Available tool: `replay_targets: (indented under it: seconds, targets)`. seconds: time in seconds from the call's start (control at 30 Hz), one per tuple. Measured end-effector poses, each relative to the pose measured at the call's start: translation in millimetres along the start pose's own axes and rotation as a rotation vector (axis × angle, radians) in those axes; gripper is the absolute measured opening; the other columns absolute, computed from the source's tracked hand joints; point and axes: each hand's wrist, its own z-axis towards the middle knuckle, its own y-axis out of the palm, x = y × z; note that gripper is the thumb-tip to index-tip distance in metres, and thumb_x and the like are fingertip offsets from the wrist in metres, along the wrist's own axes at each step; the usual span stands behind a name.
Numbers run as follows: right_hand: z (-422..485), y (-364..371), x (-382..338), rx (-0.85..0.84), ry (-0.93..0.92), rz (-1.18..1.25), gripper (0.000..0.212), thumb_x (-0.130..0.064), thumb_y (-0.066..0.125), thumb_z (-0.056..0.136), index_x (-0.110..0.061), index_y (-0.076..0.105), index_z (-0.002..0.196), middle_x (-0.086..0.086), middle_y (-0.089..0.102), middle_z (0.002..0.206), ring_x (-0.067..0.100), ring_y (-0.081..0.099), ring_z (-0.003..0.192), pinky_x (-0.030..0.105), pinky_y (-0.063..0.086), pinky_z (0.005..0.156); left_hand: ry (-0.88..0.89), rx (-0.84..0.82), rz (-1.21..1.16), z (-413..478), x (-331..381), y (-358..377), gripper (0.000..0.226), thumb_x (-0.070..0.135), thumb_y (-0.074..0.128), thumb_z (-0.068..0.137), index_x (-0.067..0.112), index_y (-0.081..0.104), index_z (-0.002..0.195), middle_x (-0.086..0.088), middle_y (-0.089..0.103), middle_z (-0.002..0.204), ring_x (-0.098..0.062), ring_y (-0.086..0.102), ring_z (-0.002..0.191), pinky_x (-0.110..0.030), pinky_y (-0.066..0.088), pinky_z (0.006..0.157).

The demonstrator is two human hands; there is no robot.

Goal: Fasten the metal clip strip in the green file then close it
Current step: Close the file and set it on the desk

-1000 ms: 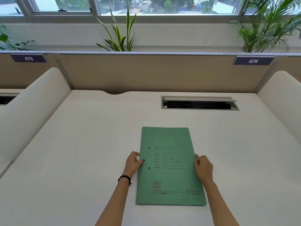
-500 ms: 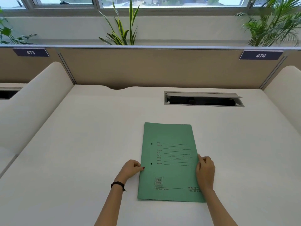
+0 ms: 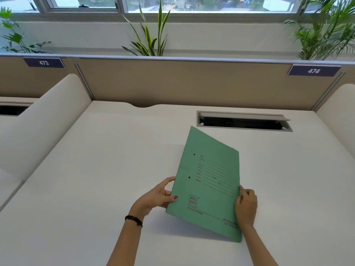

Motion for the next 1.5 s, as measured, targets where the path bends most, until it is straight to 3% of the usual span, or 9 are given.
replay_targets:
  seconds: [0.23, 0.33, 0.47, 0.63, 0.77, 0.93, 1.1, 1.27, 1.5]
  targets:
    - [4.3, 6.5, -5.1, -0.01, 0.032, 0.048, 0.038, 0.009, 0.046, 0.083, 0.0, 0.056, 0.119, 0.017, 0.055, 0.093, 0.026, 0.047, 0.081, 0.036, 0.04, 0.072, 0.087, 0.17, -0.091, 9.3, 5.4, -9.9, 0.042, 0.005, 0.051, 0.092, 0.02, 0.047, 0.131, 0.008, 0.077, 0.081, -0.007, 0.072, 0.077, -0.019, 0.055, 0.06]
    - [8.1, 3.9, -18.5, -0.005, 0.103, 0.206, 0.038, 0.0, 0.045, 0.089, -0.004, 0.049, 0.127, 0.02, 0.054, 0.105, 0.036, 0.051, 0.098, 0.04, 0.042, 0.08, 0.154, 0.214, -0.139, 9.1, 5.9, -15.9, 0.037, 0.006, 0.051, 0.093, 0.023, 0.051, 0.126, 0.0, 0.077, 0.09, -0.012, 0.072, 0.084, -0.019, 0.054, 0.062]
    - [17.5, -4.5, -48.1, -0.035, 0.192, 0.431, 0.058, -0.022, 0.053, 0.089, -0.018, 0.026, 0.14, 0.013, 0.042, 0.133, 0.028, 0.045, 0.119, 0.046, 0.042, 0.097, 0.195, 0.29, -0.201, 11.3, -2.2, -33.2, 0.036, 0.008, 0.053, 0.092, 0.023, 0.053, 0.125, -0.007, 0.075, 0.102, -0.018, 0.07, 0.093, -0.024, 0.054, 0.07]
    - [36.3, -12.2, -87.5, -0.295, 0.297, 0.721, 0.055, -0.027, 0.049, 0.092, -0.031, 0.023, 0.14, 0.003, 0.051, 0.119, 0.025, 0.058, 0.099, 0.038, 0.051, 0.081, 0.182, 0.369, -0.336, 21.3, -14.3, -58.6, 0.034, 0.005, 0.051, 0.092, 0.024, 0.057, 0.119, -0.005, 0.076, 0.096, -0.015, 0.072, 0.087, -0.023, 0.057, 0.064]
    - [54.0, -1.6, -104.6, -0.503, 0.256, 0.733, 0.025, -0.019, 0.049, 0.092, -0.018, 0.052, 0.118, 0.005, 0.069, 0.1, 0.013, 0.069, 0.08, 0.021, 0.057, 0.06, 0.172, 0.472, -0.399, 35.2, -16.3, -76.8, 0.034, 0.004, 0.05, 0.092, 0.024, 0.056, 0.119, -0.002, 0.077, 0.091, -0.016, 0.071, 0.086, -0.022, 0.058, 0.063]
    - [72.7, 29.3, -119.0, -0.711, 0.199, 0.487, 0.018, -0.017, 0.045, 0.093, -0.007, 0.052, 0.107, 0.028, 0.067, 0.084, 0.013, 0.047, 0.037, 0.022, 0.037, 0.03, 0.175, 0.697, -0.389, 63.0, -10.6, -99.0, 0.032, 0.0, 0.048, 0.093, 0.015, 0.054, 0.119, -0.001, 0.07, 0.089, -0.014, 0.065, 0.084, -0.014, 0.056, 0.056]
    - [98.4, 68.5, -129.7, -0.748, 0.212, 0.369, 0.014, -0.02, 0.043, 0.094, -0.012, 0.048, 0.105, 0.015, 0.065, 0.098, 0.008, 0.048, 0.05, 0.014, 0.034, 0.034, 0.117, 0.82, -0.295, 99.8, -16.4, -120.4, 0.025, -0.001, 0.046, 0.094, 0.006, 0.055, 0.116, -0.009, 0.065, 0.099, -0.021, 0.063, 0.082, -0.013, 0.055, 0.057]
    - [120.7, 98.1, -134.8, -0.748, 0.268, 0.358, 0.027, -0.005, 0.036, 0.091, -0.008, 0.05, 0.114, 0.014, 0.061, 0.106, 0.014, 0.047, 0.057, 0.019, 0.038, 0.039, 0.096, 0.962, -0.134, 138.3, -19.4, -139.2, 0.028, -0.003, 0.047, 0.092, -0.001, 0.057, 0.118, -0.012, 0.063, 0.101, -0.028, 0.058, 0.095, -0.038, 0.051, 0.087]
    - [141.8, 107.8, -150.6, -0.709, 0.357, 0.383, 0.022, 0.007, 0.036, 0.088, -0.004, 0.047, 0.104, 0.007, 0.058, 0.074, 0.02, 0.058, 0.053, 0.019, 0.052, 0.043, 0.173, 1.027, 0.114, 171.6, 12.0, -154.7, 0.032, -0.008, 0.041, 0.09, -0.002, 0.062, 0.112, -0.014, 0.065, 0.105, -0.024, 0.057, 0.089, -0.03, 0.045, 0.078]
